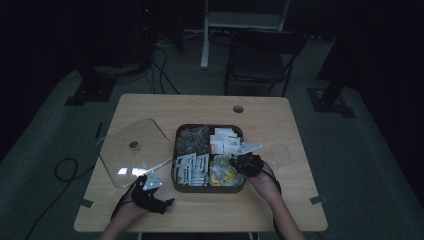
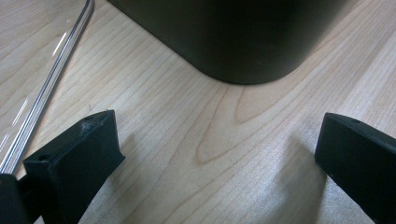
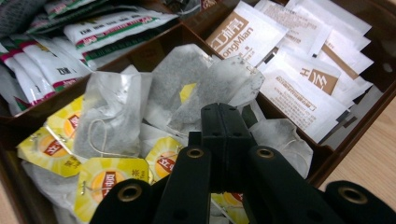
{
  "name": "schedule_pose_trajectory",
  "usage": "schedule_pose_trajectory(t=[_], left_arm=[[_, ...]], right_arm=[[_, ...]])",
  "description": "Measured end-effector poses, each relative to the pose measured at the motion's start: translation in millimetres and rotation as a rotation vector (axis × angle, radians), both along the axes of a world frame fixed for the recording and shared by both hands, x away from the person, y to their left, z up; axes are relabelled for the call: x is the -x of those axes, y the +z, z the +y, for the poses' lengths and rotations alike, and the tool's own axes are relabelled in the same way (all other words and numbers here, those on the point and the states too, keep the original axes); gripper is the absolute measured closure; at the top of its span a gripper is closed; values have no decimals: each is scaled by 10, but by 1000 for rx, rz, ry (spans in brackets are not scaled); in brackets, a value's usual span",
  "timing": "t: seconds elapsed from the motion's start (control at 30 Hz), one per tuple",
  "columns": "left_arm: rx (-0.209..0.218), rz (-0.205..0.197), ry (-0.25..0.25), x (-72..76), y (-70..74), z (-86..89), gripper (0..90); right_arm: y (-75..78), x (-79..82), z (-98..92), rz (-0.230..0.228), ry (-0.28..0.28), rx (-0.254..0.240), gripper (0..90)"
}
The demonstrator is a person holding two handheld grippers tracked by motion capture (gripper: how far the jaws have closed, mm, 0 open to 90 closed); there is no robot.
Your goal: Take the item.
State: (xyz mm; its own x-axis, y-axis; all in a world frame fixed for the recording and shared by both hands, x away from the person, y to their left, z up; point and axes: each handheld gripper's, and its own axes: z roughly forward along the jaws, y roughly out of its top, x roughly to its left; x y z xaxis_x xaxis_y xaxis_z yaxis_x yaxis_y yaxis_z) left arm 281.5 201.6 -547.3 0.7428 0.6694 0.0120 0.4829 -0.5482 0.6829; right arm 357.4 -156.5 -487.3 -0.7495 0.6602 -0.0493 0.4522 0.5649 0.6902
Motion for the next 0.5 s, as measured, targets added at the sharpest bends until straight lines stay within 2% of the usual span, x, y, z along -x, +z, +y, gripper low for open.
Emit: schedule_pose_trajectory(t=[0.1, 0.23, 0.5], left_arm=[[-1, -2, -1, -1, 1, 1, 8], [-2, -2, -1, -2, 1, 1, 8], [0, -1, 0, -1, 0, 1, 8]], right_arm=[[27, 21, 3, -12, 4, 1, 900], [94, 36, -16, -9, 6, -40, 900], [256, 71, -67, -38, 2, -66, 900]])
